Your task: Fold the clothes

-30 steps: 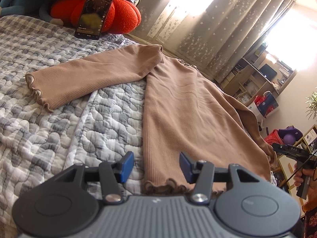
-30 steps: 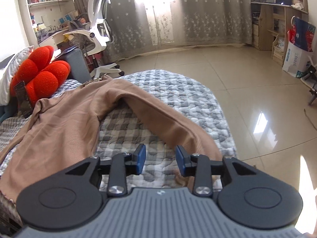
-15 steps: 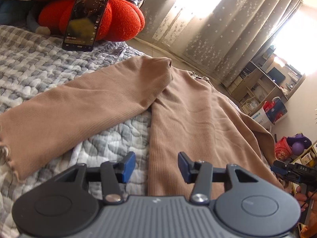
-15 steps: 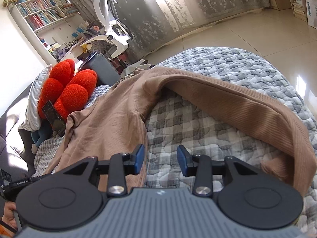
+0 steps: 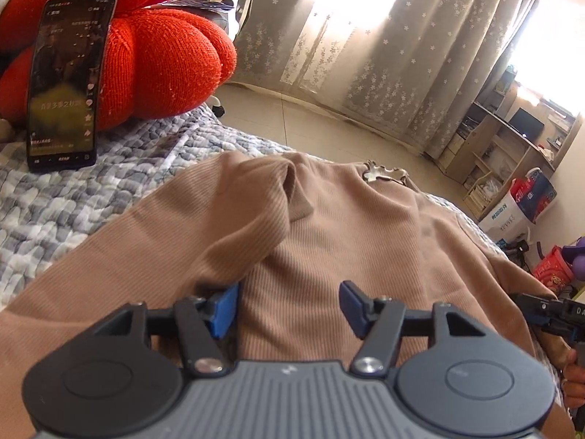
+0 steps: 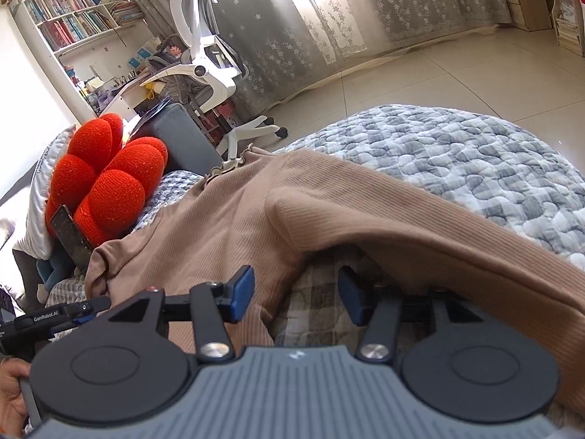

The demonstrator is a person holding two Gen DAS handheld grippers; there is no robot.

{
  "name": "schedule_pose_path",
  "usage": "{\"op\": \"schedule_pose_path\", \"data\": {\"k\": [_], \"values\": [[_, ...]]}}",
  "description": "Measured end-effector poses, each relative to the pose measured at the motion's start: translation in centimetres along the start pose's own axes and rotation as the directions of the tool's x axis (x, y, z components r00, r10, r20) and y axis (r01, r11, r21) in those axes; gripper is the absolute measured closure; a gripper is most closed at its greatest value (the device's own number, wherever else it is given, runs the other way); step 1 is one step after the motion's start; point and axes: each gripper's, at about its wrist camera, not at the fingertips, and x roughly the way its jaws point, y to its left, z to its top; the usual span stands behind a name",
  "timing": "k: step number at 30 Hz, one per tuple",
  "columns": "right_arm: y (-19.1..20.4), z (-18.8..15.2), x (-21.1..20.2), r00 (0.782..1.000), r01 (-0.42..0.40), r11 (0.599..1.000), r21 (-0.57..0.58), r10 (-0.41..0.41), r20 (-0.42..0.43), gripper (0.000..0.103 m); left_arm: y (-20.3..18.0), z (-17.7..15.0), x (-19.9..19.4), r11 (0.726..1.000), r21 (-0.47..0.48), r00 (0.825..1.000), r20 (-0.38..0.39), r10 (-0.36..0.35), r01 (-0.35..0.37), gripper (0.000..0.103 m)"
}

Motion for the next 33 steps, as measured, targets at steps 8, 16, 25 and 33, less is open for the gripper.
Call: {"op": "schedule_pose_path", "data": {"k": [8,16,25,33], "values": [[0.0,1.8,1.6,0.992,0.093,0.993,-0.069,-0.087,0.096,0.09,2.7,2.0,2.1,0.977,-0.213,0.993,0.108,0.053,-0.029,0.075],[-3.0,4.7,2.4,0.968,0.188,0.982,0.003,-0.186,0.167,0.098,3.0,1.4,2.0,0.977,-0.203,0.98,0.17,0.107,-0.071,0.092],[-3.7,3.4,1.4,0.987,0.1,0.993,0.057,-0.106,0.123,0.061,3.1,1.6,1.0,0.986,-0.166,0.996,0.08,0.036,-0.022,0.074],[-3.8,1.0,-2.1,0.998,0.003,0.997,0.079,-0.007,0.054,0.059,3.0,-1.0,-2.0,0.988,-0.151,0.999,0.02,-0.038,0.041,0.063]]}}
